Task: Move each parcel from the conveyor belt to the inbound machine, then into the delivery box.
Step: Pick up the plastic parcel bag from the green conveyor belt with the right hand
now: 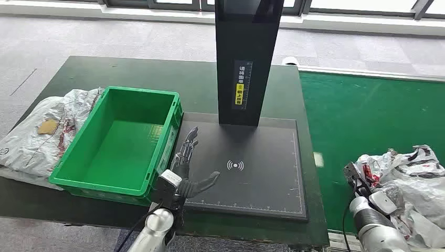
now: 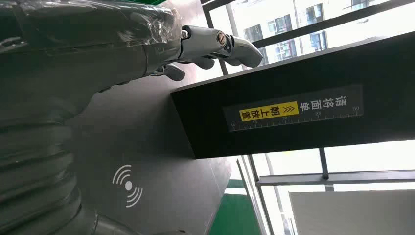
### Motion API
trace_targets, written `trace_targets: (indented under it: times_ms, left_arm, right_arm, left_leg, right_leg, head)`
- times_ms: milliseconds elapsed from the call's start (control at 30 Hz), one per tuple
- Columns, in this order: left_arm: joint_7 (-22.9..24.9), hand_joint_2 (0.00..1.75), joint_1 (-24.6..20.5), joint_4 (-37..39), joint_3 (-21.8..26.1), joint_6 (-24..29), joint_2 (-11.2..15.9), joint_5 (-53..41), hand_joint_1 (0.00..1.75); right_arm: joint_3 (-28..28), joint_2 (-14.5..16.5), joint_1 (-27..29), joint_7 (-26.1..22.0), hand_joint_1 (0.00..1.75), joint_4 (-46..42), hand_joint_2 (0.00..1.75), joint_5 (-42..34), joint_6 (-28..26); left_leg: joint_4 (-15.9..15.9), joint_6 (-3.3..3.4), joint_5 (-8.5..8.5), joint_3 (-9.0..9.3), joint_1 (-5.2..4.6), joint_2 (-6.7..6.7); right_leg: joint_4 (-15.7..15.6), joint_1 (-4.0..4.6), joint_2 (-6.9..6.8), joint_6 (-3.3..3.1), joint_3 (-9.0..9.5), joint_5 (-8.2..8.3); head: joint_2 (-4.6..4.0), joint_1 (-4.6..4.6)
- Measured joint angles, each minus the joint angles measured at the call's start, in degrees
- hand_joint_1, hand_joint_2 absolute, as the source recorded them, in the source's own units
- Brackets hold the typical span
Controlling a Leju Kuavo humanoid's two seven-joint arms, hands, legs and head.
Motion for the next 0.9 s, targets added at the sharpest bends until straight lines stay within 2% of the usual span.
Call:
trace_targets:
  times_ms: [100, 167, 300, 400, 467, 567, 633, 733, 900]
  left_arm:
    - [0.0, 1.75, 0.0, 0.09, 0.0, 0.22, 0.0, 0.02, 0.0]
    - [0.0, 1.75, 0.01, 0.12, 0.0, 0.51, 0.0, 0.02, 0.0]
    - [0.0, 1.75, 0.02, 0.15, 0.0, 0.95, 0.0, -0.15, 0.0]
    - [0.0, 1.75, 0.02, 0.18, 0.0, 0.95, 0.0, -0.28, 0.0]
    - [0.0, 1.75, 0.05, 0.28, 0.0, 0.93, 0.01, -0.44, 0.0]
    - [0.01, 1.75, 0.04, 0.56, 0.0, 0.91, 0.01, -0.92, 0.0]
    - [0.01, 1.75, 0.02, 0.67, 0.0, 0.91, 0.0, -1.1, 0.0]
    - [0.02, 1.75, 0.02, 0.75, 0.01, 0.9, 0.01, -1.14, 0.0]
    - [0.02, 1.75, 0.01, 0.87, 0.03, 0.89, 0.02, -1.16, 0.0]
  right_arm:
    - [0.38, 0.03, -0.03, -0.74, 1.75, -0.01, 1.75, -0.01, -2.03]
    - [0.89, 0.17, -0.05, -2.65, 1.75, -0.1, 1.75, -0.01, -6.49]
    - [1.84, 1.57, -0.02, -12.3, 1.75, -2.39, 1.75, -1.3, -20.47]
    - [1.88, 3.29, 0.29, -18.79, 1.75, -6.07, 1.75, -3.44, -23.46]
    - [1.79, 5.47, 1.41, -26.37, 1.75, -10.72, 1.75, -6.8, -23.62]
    - [1.03, 10.55, 3.28, -41.99, 1.75, -19.4, 1.75, -14.08, -23.79]
    - [0.57, 13.71, 4.21, -48.01, 1.75, -23.71, 1.75, -17.51, -23.81]
    - [0.46, 16.54, 5.18, -49.74, 1.75, -27.72, 1.75, -18.79, -23.81]
    - [0.4, 18.89, 5.98, -50.92, 1.75, -31.43, 1.75, -20.02, -23.81]
  left_leg:
    - [0.0, 0.0, 0.0, -0.01, 0.0, -0.02]
    - [0.0, 0.0, 0.0, -0.04, 0.0, -0.03]
    - [-0.01, 0.0, 0.0, -0.04, 0.0, -0.02]
    - [-0.01, -0.01, 0.01, -0.04, 0.02, -0.1]
    - [-0.01, -0.04, 0.04, -0.06, 0.04, -0.15]
    - [-0.02, -0.08, 0.03, -0.02, 0.08, 0.07]
    - [-0.02, -0.1, 0.03, -0.01, 0.1, 0.12]
    - [-0.02, -0.1, 0.06, -0.04, 0.11, -0.03]
    - [-0.02, -0.1, 0.06, -0.05, 0.1, 0.07]
  right_leg:
    - [0.0, 0.0, -0.01, 0.0, 0.0, 0.0]
    - [0.01, 0.0, -0.02, 0.0, 0.0, 0.0]
    - [0.02, 0.0, -0.01, 0.0, -0.02, 0.0]
    - [0.02, 0.02, -0.09, 0.0, 0.0, -0.01]
    - [0.04, 0.03, -0.11, -0.01, -0.01, -0.01]
    - [0.05, 0.07, 0.12, -0.05, -0.09, 0.02]
    - [0.05, 0.09, 0.16, -0.07, -0.12, 0.01]
    - [0.05, 0.09, -0.01, -0.09, -0.11, -0.01]
    - [0.05, 0.07, 0.12, -0.08, -0.11, 0.0]
  head:
    - [0.0, 0.0]
    - [0.0, 0.0]
    - [0.0, 0.0]
    - [0.0, 0.0]
    - [0.0, 0.0]
    - [0.0, -0.01]
    - [0.0, -0.01]
    - [0.0, -0.01]
    - [0.0, 0.0]
